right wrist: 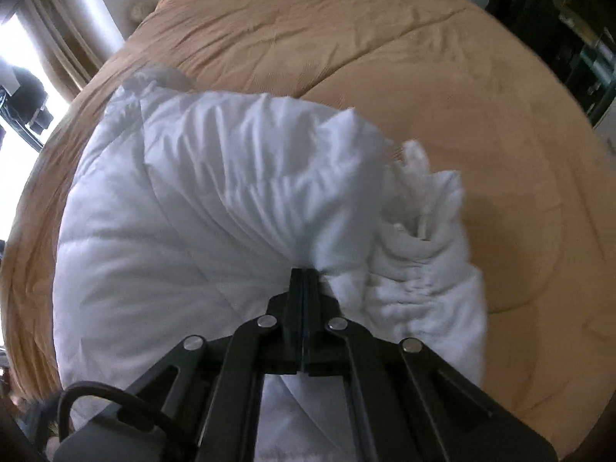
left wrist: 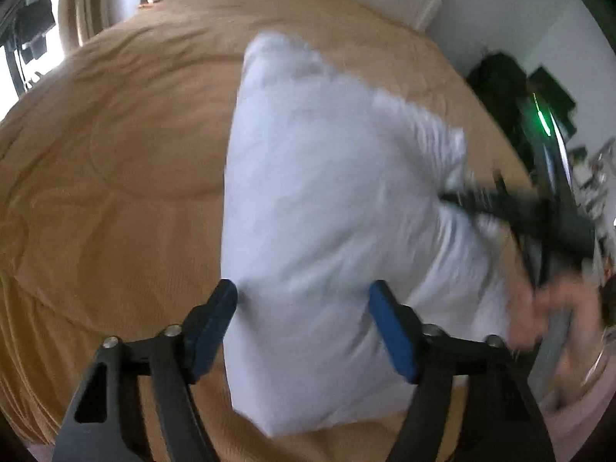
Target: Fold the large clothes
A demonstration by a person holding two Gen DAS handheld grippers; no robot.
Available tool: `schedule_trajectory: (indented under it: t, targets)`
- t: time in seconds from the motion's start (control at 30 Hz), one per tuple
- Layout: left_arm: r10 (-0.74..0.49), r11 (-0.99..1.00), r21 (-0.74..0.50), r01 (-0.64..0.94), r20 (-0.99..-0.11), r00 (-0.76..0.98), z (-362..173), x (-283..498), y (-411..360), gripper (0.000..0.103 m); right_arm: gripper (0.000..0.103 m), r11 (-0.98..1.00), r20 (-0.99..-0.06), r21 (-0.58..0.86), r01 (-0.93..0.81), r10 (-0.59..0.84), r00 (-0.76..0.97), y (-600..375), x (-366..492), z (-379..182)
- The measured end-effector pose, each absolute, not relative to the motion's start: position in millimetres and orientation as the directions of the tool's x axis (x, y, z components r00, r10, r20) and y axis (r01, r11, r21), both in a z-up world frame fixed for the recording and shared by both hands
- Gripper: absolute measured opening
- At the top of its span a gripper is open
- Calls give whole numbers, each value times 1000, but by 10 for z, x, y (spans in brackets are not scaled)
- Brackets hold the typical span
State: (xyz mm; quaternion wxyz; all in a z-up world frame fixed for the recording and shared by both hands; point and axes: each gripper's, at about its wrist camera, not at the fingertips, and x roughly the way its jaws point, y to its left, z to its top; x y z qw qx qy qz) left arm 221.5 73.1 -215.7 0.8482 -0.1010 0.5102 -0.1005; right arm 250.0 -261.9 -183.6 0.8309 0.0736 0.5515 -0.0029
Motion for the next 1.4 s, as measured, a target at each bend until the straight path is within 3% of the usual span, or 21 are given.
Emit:
schedule_trajectory:
  t: [0.2, 0.37, 0.47, 0.53, 0.6, 0.7, 0.8, 0.93, 1.03, 1.2, 1.27, 1.33, 1.4]
  targets:
    - [-205, 977, -204, 56, -848, 488, -2076, 2692, 667, 69, 0, 985, -821, 165, -45, 163, 547, -2384, 1643, -1305]
    - [-191, 982, -170, 87, -877, 441, -2340, 2761, 452, 75, 0, 984, -891, 173, 47, 136, 434, -2502, 1457, -2172]
    - [-16, 994, 36, 100, -875, 484, -2441, 2648, 216, 77, 0, 985, -898, 157, 69, 113, 425, -2539, 1456, -2230]
    - [26, 990, 91, 107, -867, 497, -2385, 2587, 147, 75, 0, 984, -903, 166, 70, 123, 412, -2509, 1511, -2197]
    - [11, 990, 80, 114, -863, 505, -2236, 2482, 149, 70, 0, 979, -903, 184, 92, 131, 410, -2526, 1522, -2121]
    - [-34, 994, 26, 104, -844, 535, -2070, 2236, 194, 72, 0, 979, -890, 183, 93, 125, 438, -2516, 1411, -2020]
    - [-37, 993, 20, 113, -876, 480, -2311, 2232, 128, 73, 0, 990, -897, 127, 63, 88, 434, -2410, 1430, -2100]
    - [-30, 995, 20, 100, -877, 480, -2309, 2129, 164, 75, 0, 983, -900, 158, 88, 107, 422, -2403, 1407, -2059]
    - [-19, 996, 27, 85, -870, 493, -2215, 1969, 186, 76, 14, 974, -877, 203, 101, 134, 461, -2458, 1264, -1870]
    - [-25, 997, 12, 76, -881, 472, -2130, 1764, 167, 77, 29, 982, -861, 163, 94, 95, 499, -2388, 1032, -1518]
    - [-31, 998, -1, 65, -887, 461, -2029, 1667, 195, 77, 40, 986, -861, 134, 99, 67, 505, -2392, 928, -1371]
    - [-41, 998, -18, 55, -888, 459, -1891, 1577, 217, 77, 68, 986, -864, 107, 126, 30, 502, -2404, 817, -1209]
    - [-58, 998, -44, 41, -886, 460, -1723, 1464, 251, 83, 76, 986, -855, 97, 134, 13, 518, -2396, 737, -1048]
